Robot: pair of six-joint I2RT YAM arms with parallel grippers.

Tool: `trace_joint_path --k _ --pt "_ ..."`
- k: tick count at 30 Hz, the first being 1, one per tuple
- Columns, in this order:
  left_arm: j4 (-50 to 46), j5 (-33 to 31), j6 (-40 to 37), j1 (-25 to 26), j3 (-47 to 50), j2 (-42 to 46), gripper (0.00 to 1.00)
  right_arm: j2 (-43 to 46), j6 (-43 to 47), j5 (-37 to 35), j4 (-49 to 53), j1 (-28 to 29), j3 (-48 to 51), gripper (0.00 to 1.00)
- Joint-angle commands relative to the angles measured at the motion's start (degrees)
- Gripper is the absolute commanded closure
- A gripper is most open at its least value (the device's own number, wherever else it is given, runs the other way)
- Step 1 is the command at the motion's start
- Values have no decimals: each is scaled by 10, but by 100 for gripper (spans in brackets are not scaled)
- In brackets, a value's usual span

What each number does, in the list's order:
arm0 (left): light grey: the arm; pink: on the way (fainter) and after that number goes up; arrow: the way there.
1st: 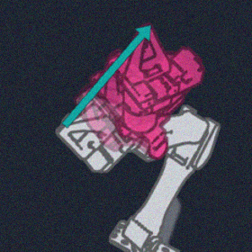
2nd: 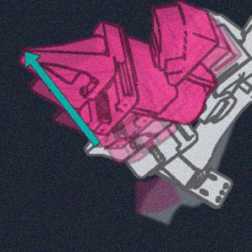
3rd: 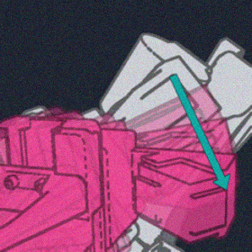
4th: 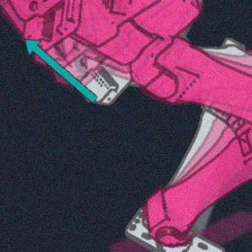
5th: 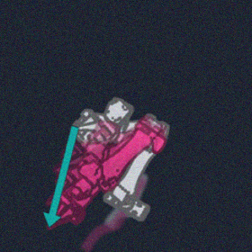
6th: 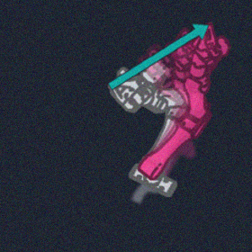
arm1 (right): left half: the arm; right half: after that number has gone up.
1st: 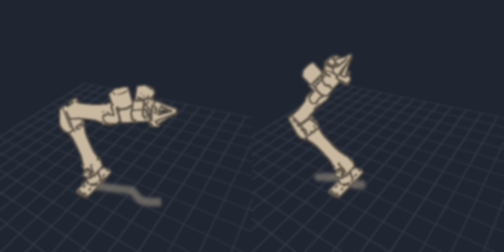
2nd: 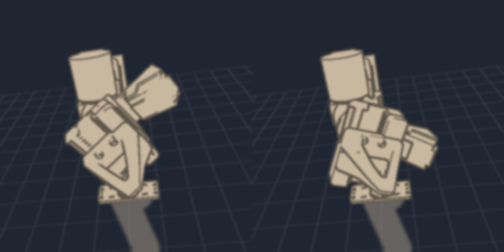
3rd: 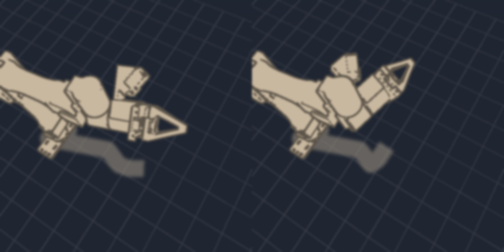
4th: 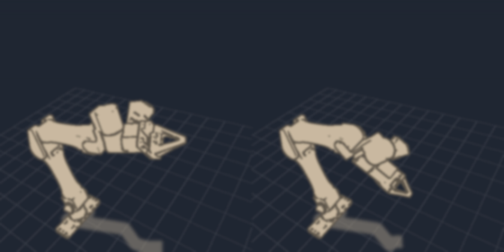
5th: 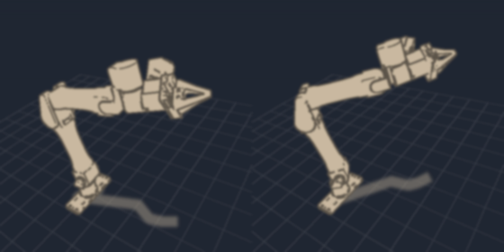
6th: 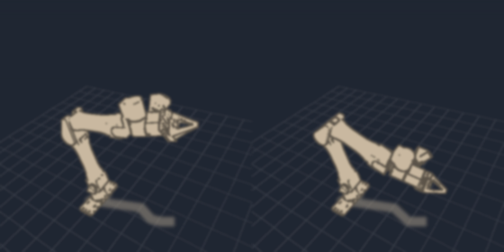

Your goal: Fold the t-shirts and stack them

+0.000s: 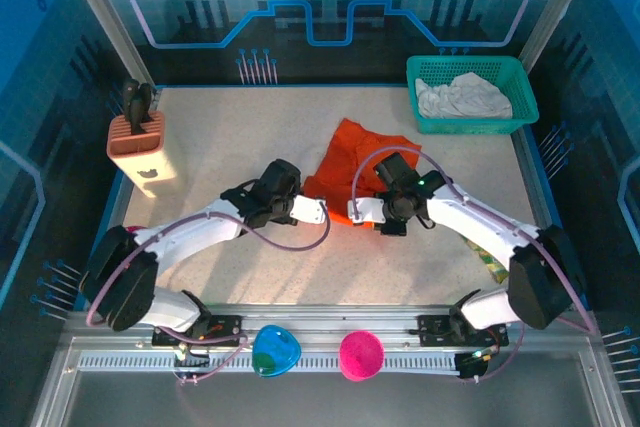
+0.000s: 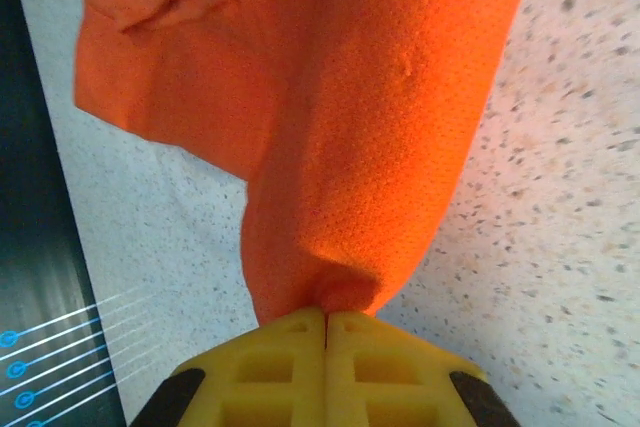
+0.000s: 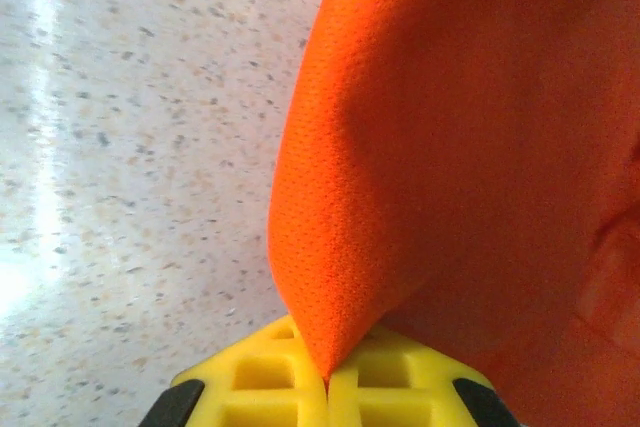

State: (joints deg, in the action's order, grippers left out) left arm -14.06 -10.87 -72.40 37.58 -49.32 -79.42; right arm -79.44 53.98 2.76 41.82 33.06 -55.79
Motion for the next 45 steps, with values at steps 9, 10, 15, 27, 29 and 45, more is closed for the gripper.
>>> trace_joint_path --k 9,10,15,27,29,45 --pt "-198 -82 73 100 -6 145 100 97 -52 71 106 70 17 100" --pt "-209 -86 75 107 -14 151 100 101 -57 74 113 73 17 100" --pt "-230 -84 66 116 -51 146 100 119 -70 67 129 75 12 100" --pt "-120 -46 12 56 -197 -14 100 86 -54 34 102 -8 -30 100" --pt "-107 -36 14 44 -221 -42 100 75 -45 36 95 -24 -39 100" --pt "-39 13 38 -28 -391 -259 100 -80 -9 39 56 -135 -131 100"
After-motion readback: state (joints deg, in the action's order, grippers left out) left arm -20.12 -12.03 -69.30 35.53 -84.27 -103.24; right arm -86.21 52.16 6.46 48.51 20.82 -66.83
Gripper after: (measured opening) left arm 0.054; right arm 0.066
